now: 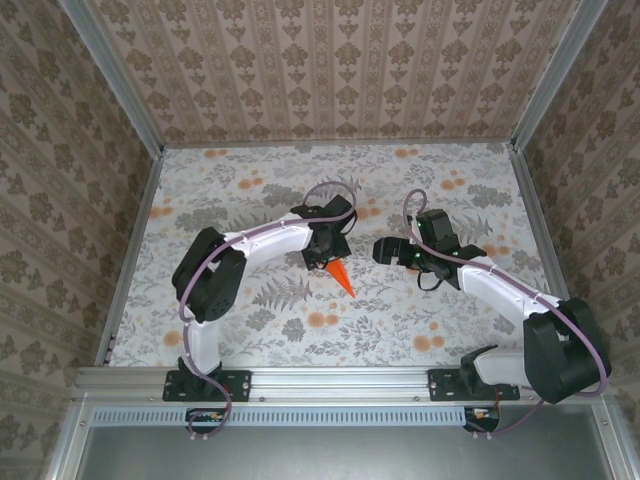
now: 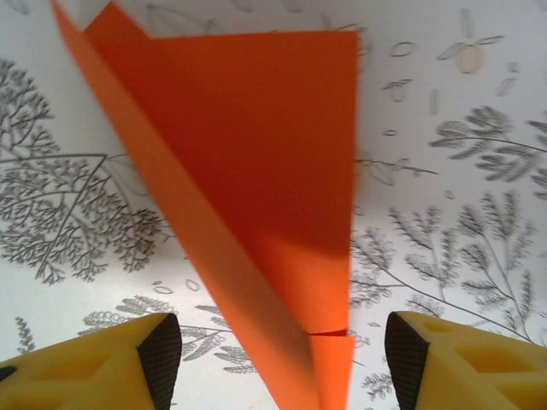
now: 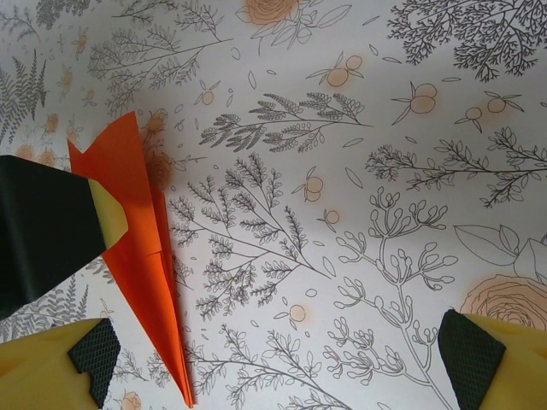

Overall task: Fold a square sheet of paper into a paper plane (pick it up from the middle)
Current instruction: Move a paper plane to the center of the table.

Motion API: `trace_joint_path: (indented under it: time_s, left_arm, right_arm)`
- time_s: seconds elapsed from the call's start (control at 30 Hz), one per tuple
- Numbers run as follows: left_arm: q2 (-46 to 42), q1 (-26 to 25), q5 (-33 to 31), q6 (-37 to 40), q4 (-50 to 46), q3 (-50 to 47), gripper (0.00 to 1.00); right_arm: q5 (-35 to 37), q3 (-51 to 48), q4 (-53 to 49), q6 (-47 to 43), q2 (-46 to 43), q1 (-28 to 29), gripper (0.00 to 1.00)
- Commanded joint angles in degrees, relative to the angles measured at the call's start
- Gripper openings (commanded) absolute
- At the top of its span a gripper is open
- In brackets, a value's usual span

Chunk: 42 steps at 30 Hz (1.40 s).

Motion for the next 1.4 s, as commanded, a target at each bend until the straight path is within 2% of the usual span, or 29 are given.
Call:
trace_joint_path:
  time_s: [0.0, 0.17, 0.33, 0.53, 0.63, 0.73, 0.9, 1.07, 1.23, 1.37]
  left_arm:
    - [-0.2, -0.4, -2.8, -4.4, -4.3, 1.4, 0.6]
    - [-2.6, -0.4, -4.4, -7.2, -3.7, -1.7, 0.41]
    - [-5.2, -0.3, -4.4, -8.3, -1.1, -5.2, 0.29]
    - [-9.9, 1.0, -1.5, -7.8, 9.8, -13.4, 0.13]
    - [-12.9, 1.6, 0.5, -7.0, 18.6, -19.8, 0.1]
    - [-15.5, 2.3, 2.2, -6.1, 26.7, -25.8, 0.09]
    - [-18.8, 3.7, 4.2, -4.2, 36.4, -33.5, 0.07]
    - [-20.2, 4.9, 5.9, -2.4, 39.0, -36.6, 0.06]
    - [-20.8, 6.0, 6.8, -2.6, 40.0, -39.2, 0.03]
    - [-20.9, 6.6, 6.8, -3.1, 40.0, -40.5, 0.02]
  right_arm:
    - [0.0, -0.7, 0.0, 0.9, -1.0, -0.2, 1.0]
    - [-0.7, -0.5, 0.2, 1.1, 0.3, -0.3, 0.99]
    - [-1.1, 0.0, -0.2, 1.6, 1.0, -0.3, 0.99]
    - [-4.5, 0.1, 0.8, 2.6, 1.8, -0.3, 0.98]
    - [-8.2, 1.4, 0.5, 2.5, 3.8, 0.3, 0.96]
    - [-10.0, 3.7, -0.7, 1.6, 6.1, 2.8, 0.89]
    - [-3.7, 9.8, -5.1, -1.8, 11.0, 11.1, 0.75]
    - [-1.5, 15.8, -8.1, -4.5, 16.3, 16.6, 0.66]
    - [-2.1, 20.3, -10.3, -5.4, 21.9, 19.7, 0.58]
    - [-2.9, 22.5, -11.4, -5.4, 25.6, 19.9, 0.59]
